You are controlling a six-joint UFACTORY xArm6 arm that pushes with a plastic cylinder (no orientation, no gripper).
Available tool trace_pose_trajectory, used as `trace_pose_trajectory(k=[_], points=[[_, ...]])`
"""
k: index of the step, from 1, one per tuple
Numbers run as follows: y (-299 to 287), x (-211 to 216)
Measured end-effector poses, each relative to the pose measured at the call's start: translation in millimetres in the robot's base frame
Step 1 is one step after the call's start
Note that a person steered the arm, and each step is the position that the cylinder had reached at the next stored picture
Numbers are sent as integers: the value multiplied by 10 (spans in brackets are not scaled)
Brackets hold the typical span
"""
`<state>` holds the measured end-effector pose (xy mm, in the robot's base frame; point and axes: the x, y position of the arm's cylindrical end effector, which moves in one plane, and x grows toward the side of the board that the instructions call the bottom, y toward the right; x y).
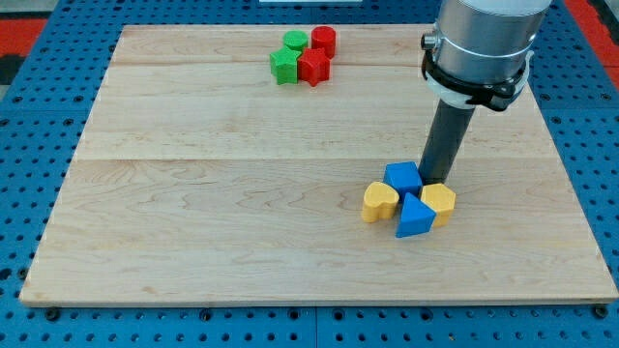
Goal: Slide the red star towards top left
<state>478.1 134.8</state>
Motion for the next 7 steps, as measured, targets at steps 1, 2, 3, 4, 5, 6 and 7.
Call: trace_pose_trajectory(k=[1, 2, 3, 4, 5, 6, 7], points=[[0, 5], [55, -530], [594, -1681], [671, -2253], [663, -2253], [504, -2328], [135, -2502]])
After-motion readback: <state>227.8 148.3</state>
